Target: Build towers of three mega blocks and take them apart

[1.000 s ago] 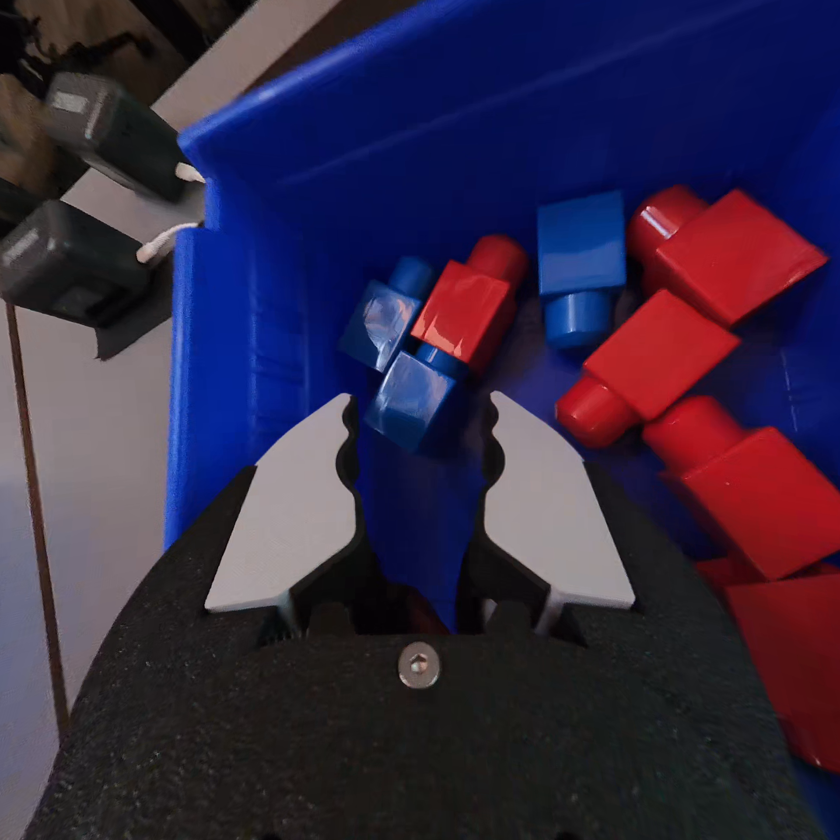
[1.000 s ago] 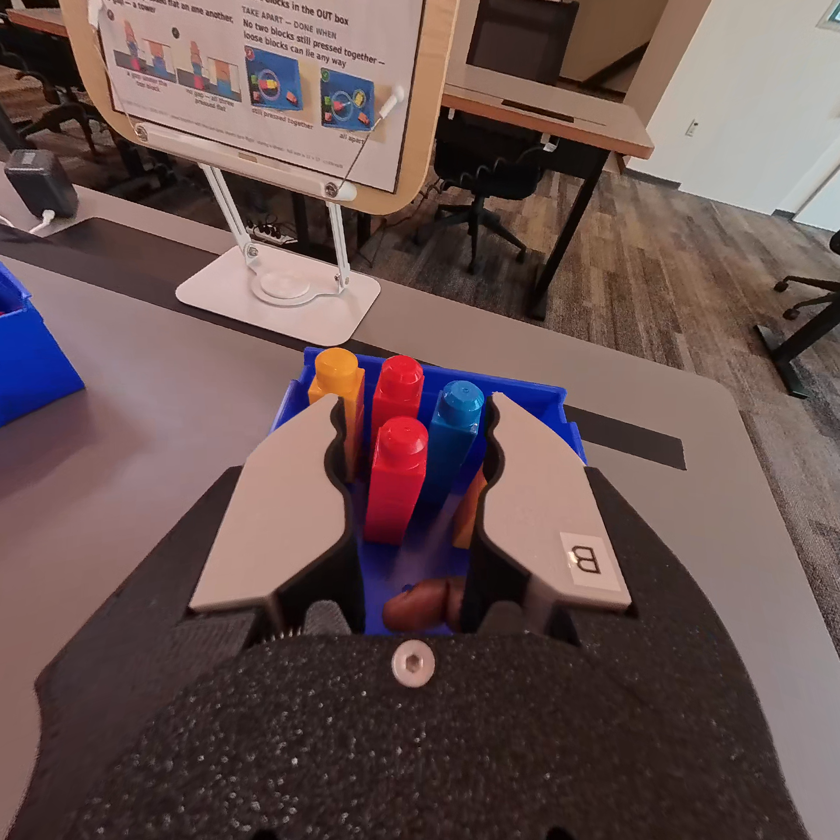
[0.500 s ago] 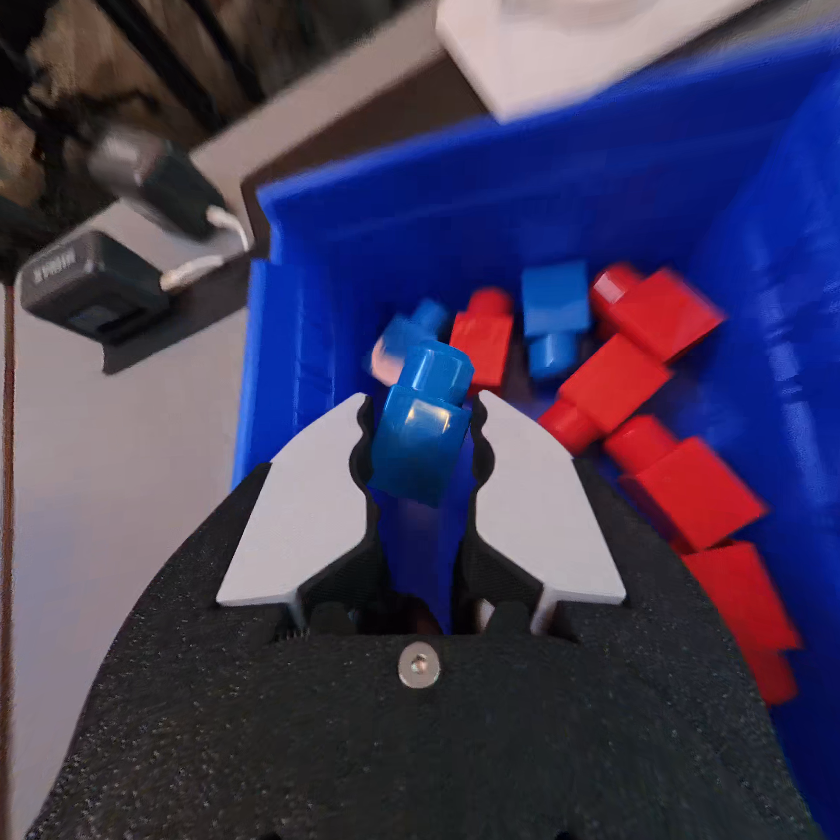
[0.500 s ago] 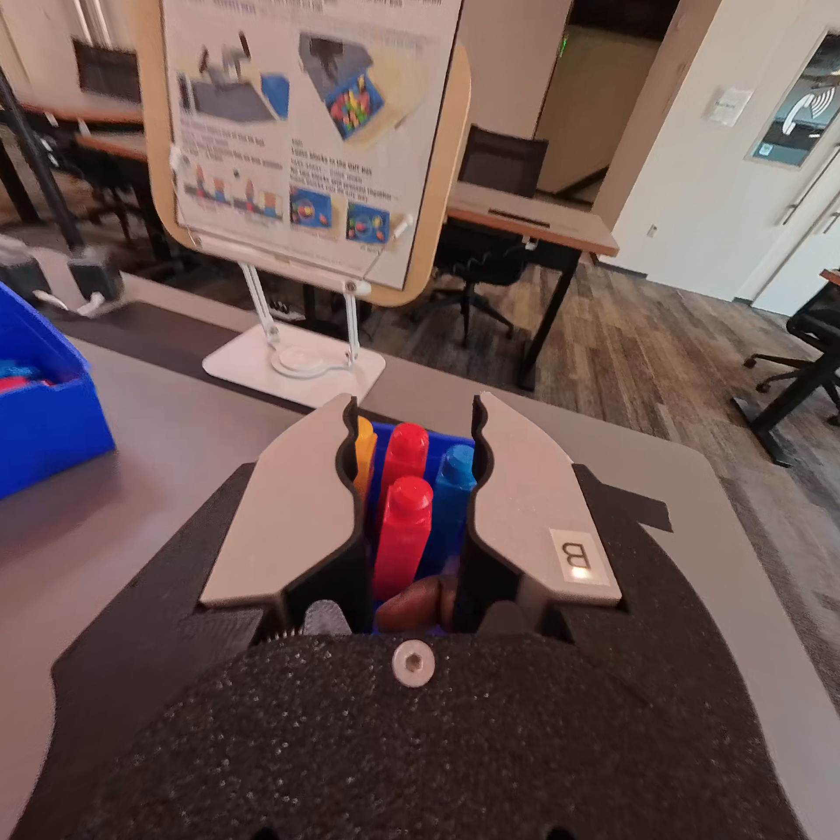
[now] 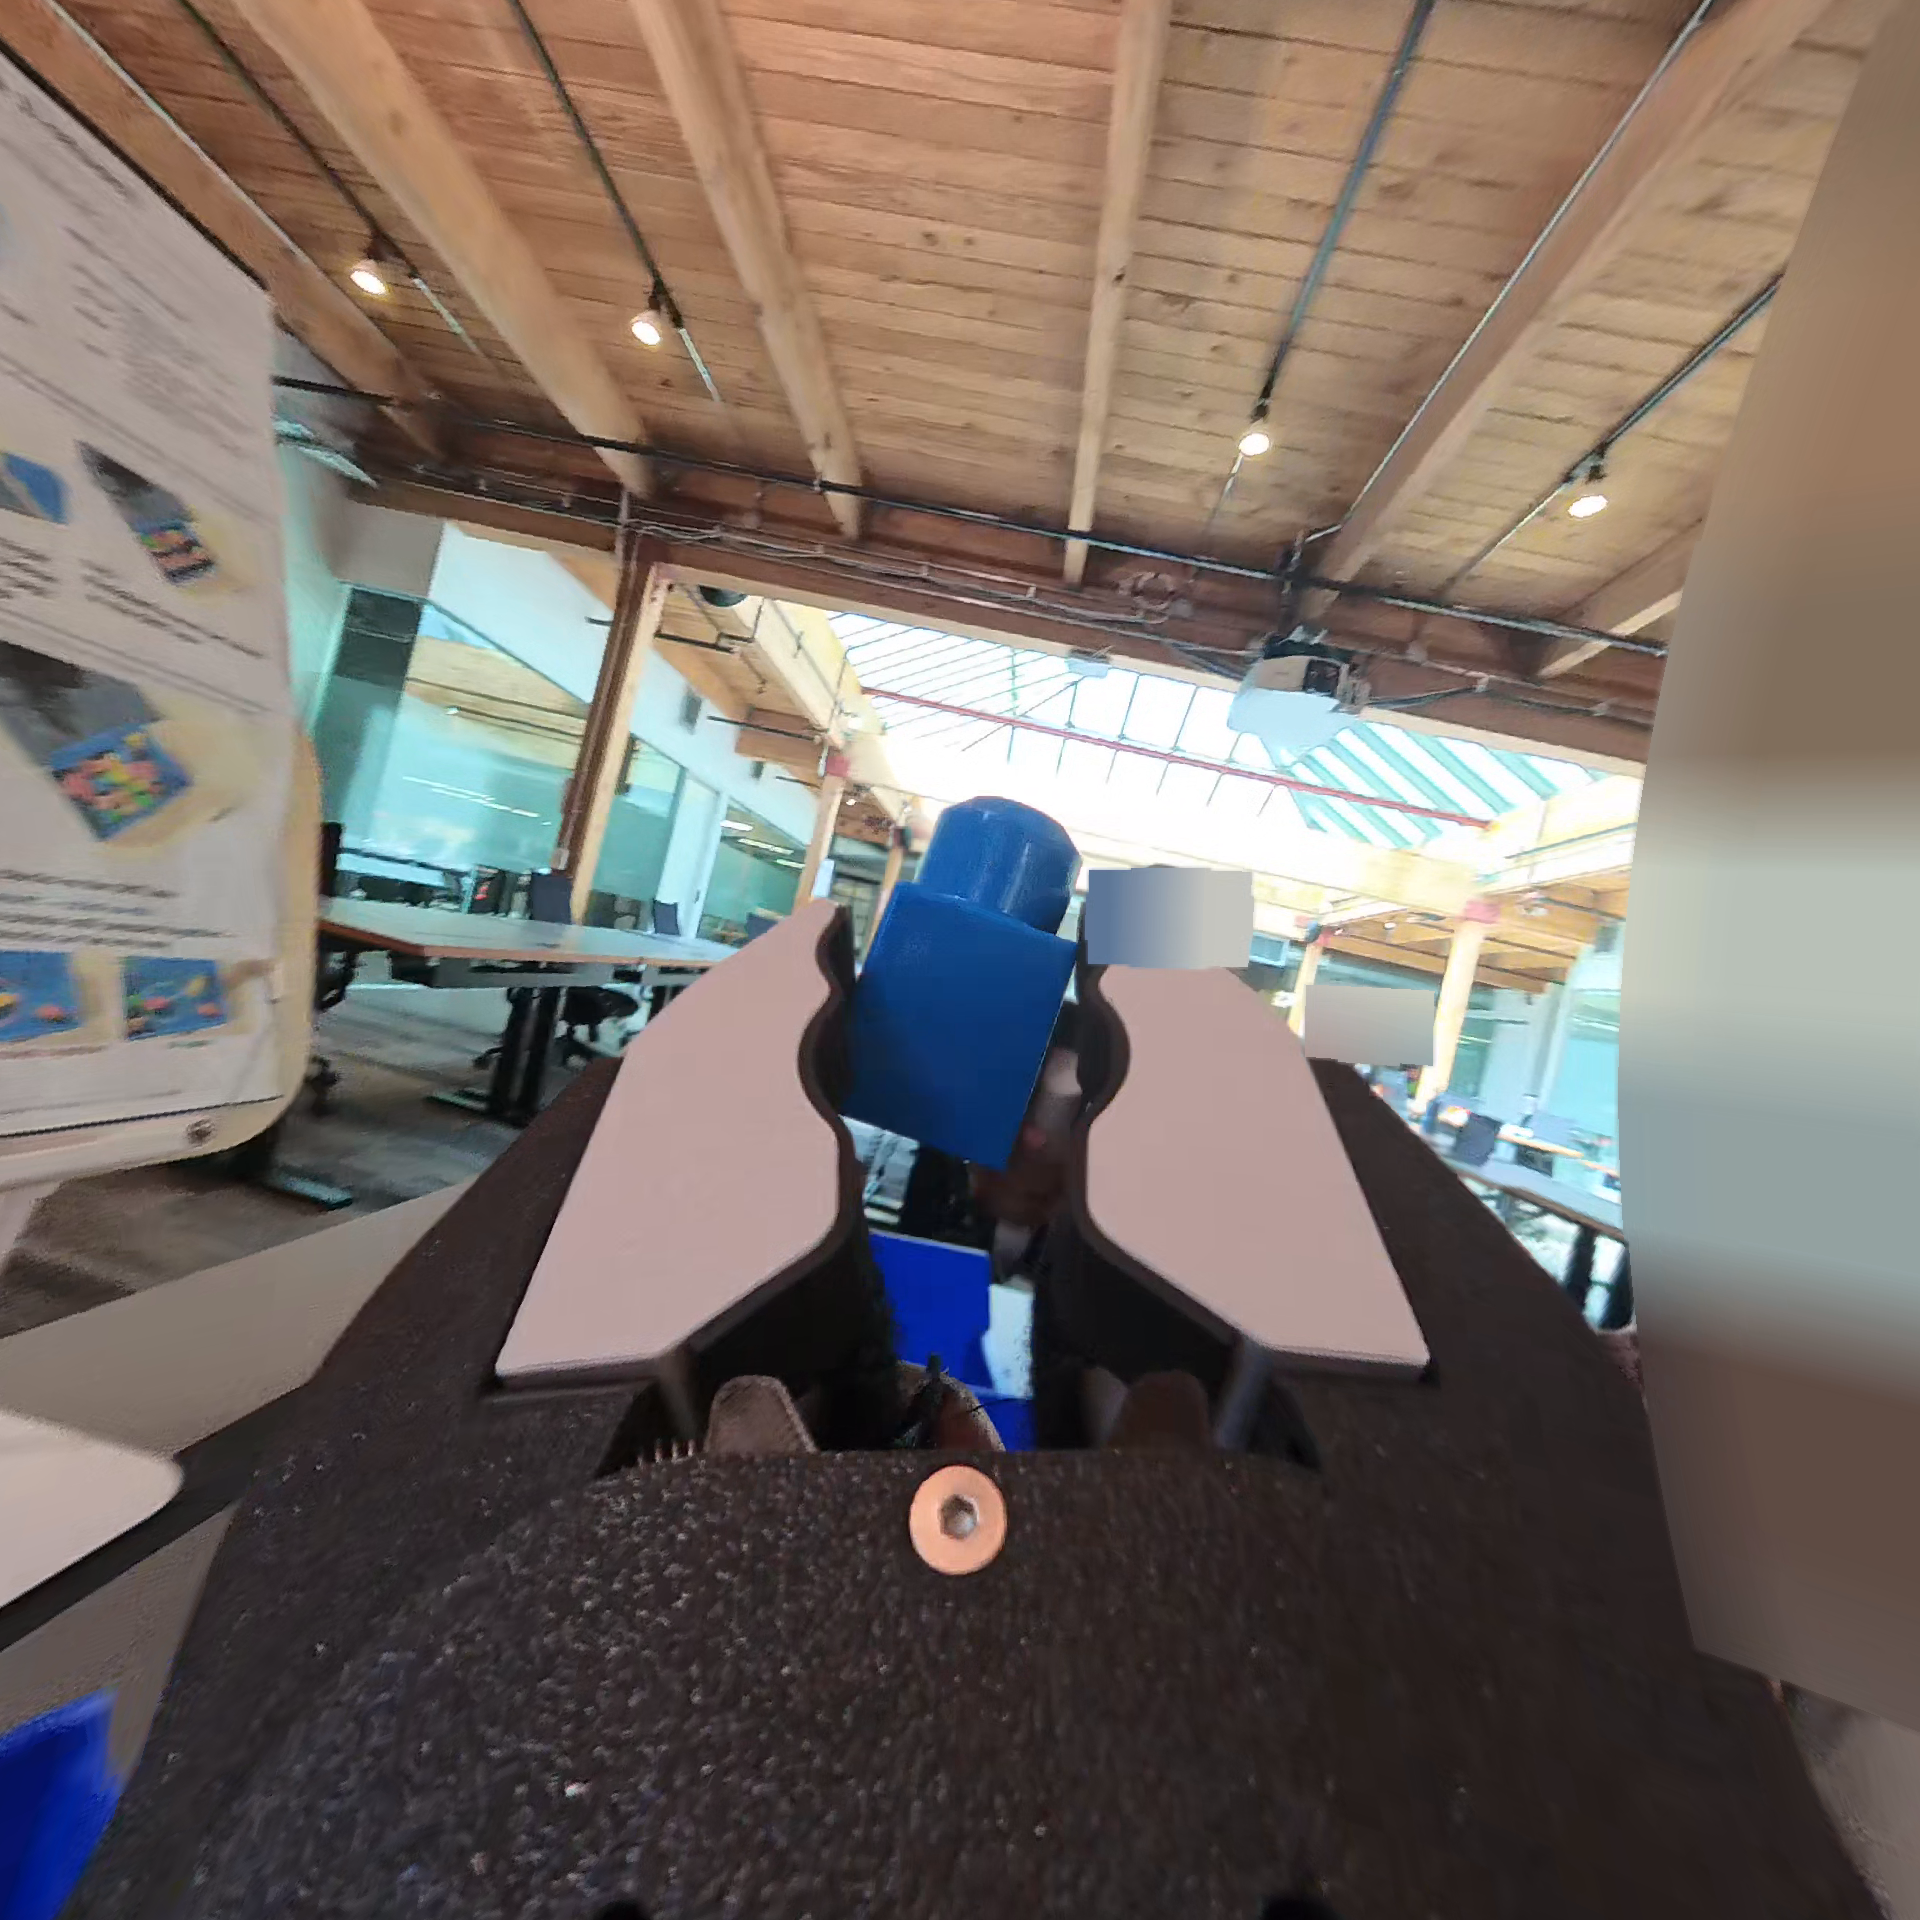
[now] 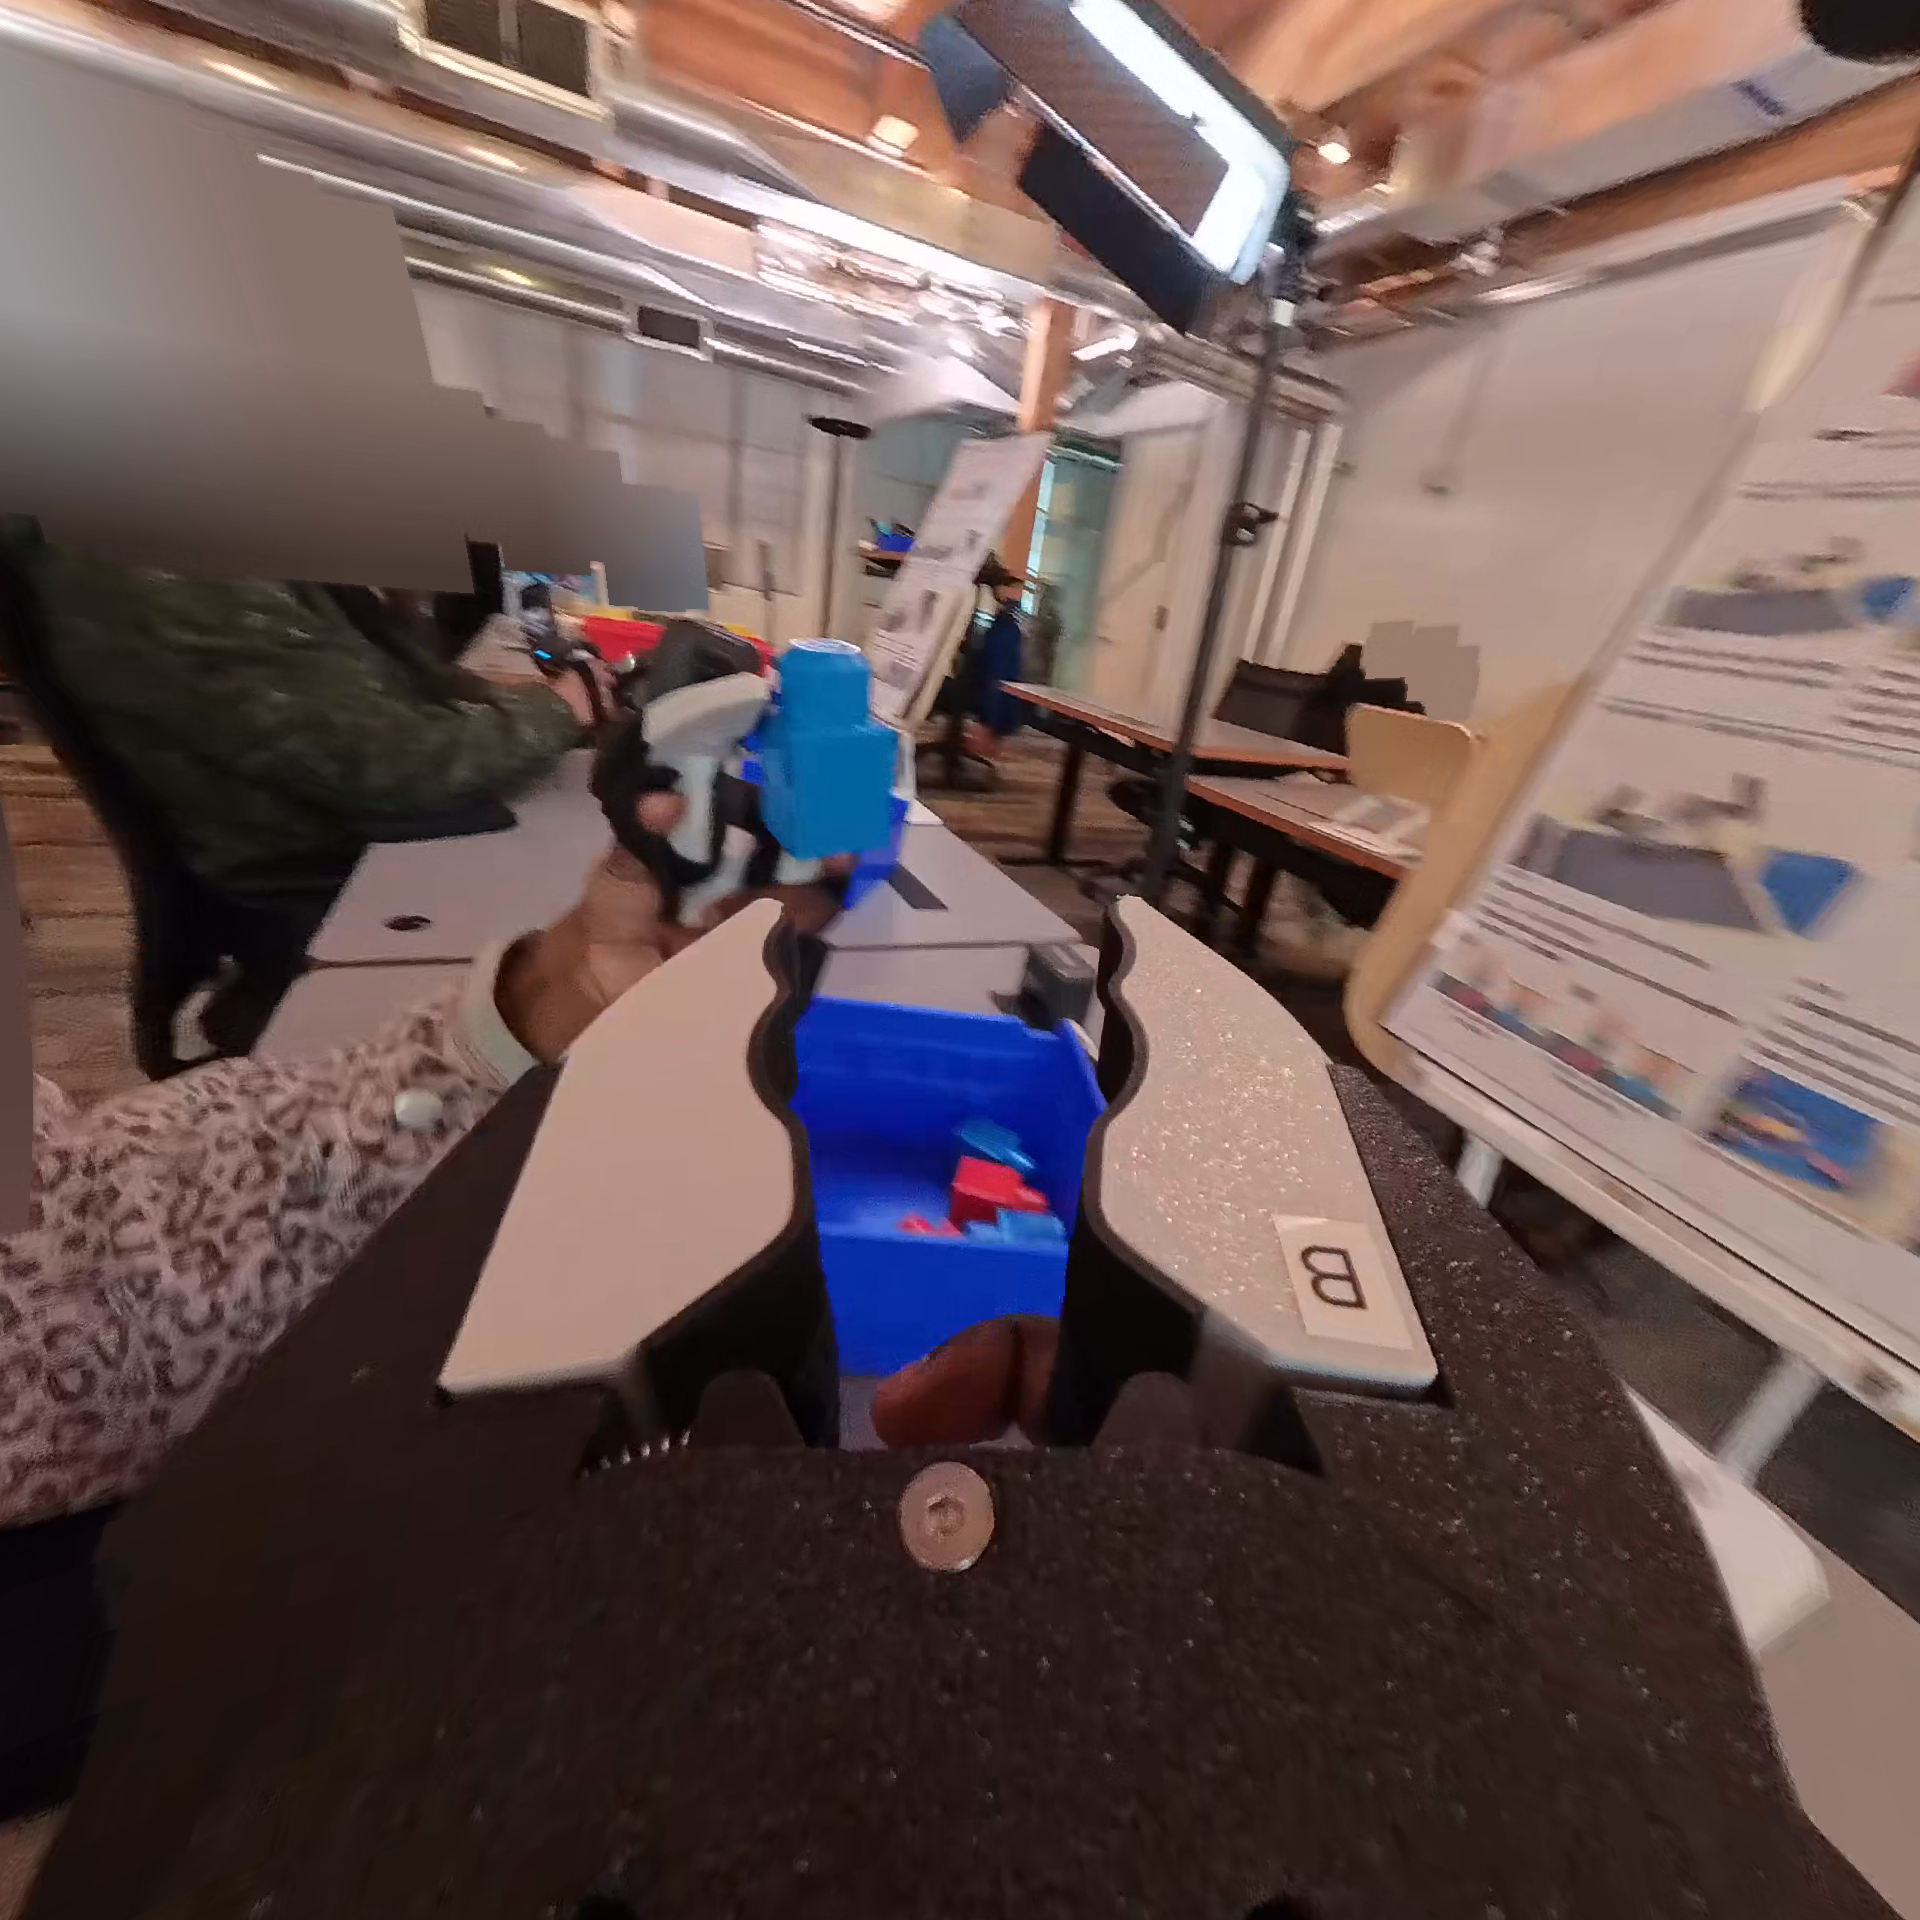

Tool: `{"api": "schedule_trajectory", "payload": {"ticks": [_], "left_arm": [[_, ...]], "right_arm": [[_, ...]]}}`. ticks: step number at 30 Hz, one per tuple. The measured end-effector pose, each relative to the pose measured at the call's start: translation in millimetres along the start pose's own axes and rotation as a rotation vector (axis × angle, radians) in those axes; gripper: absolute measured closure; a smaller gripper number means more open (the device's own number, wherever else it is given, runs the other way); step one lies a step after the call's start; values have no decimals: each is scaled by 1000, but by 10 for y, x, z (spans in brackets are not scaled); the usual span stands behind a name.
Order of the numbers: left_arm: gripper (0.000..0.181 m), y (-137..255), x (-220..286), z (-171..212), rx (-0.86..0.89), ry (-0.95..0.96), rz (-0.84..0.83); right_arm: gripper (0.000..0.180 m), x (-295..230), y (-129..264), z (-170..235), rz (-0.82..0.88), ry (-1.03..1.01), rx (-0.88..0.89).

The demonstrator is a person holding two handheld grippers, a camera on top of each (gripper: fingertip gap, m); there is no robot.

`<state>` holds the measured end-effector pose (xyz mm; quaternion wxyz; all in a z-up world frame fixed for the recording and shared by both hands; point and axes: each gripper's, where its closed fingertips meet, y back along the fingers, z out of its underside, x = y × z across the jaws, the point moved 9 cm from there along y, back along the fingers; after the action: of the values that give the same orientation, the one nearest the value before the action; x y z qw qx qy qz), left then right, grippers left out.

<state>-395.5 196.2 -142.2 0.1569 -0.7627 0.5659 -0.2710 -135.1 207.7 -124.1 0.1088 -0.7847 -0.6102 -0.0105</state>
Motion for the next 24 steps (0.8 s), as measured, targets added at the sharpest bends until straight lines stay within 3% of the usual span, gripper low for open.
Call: {"api": "schedule_trajectory", "payload": {"ticks": [6,8,9,17,20,24], "left_arm": [[141,-384,142,218,13,165,176],[141,-455,152,286,7,145,181],[142,-456,159,281,18,144,191],[141,-387,168,211,-84,71,153],[143,-305,188,106,-169,-19,36],[144,52,153,-130,-370,-319,-376]], "right_arm": [[114,-400,-694,203,3,136,-22],[137,-432,-733,212,25,112,42],[139,-428,-720,207,17,104,80],[141,-389,-640,171,-33,79,84],[143,-360,-617,170,8,118,61],[143,-235,-479,131,82,163,41]]}}
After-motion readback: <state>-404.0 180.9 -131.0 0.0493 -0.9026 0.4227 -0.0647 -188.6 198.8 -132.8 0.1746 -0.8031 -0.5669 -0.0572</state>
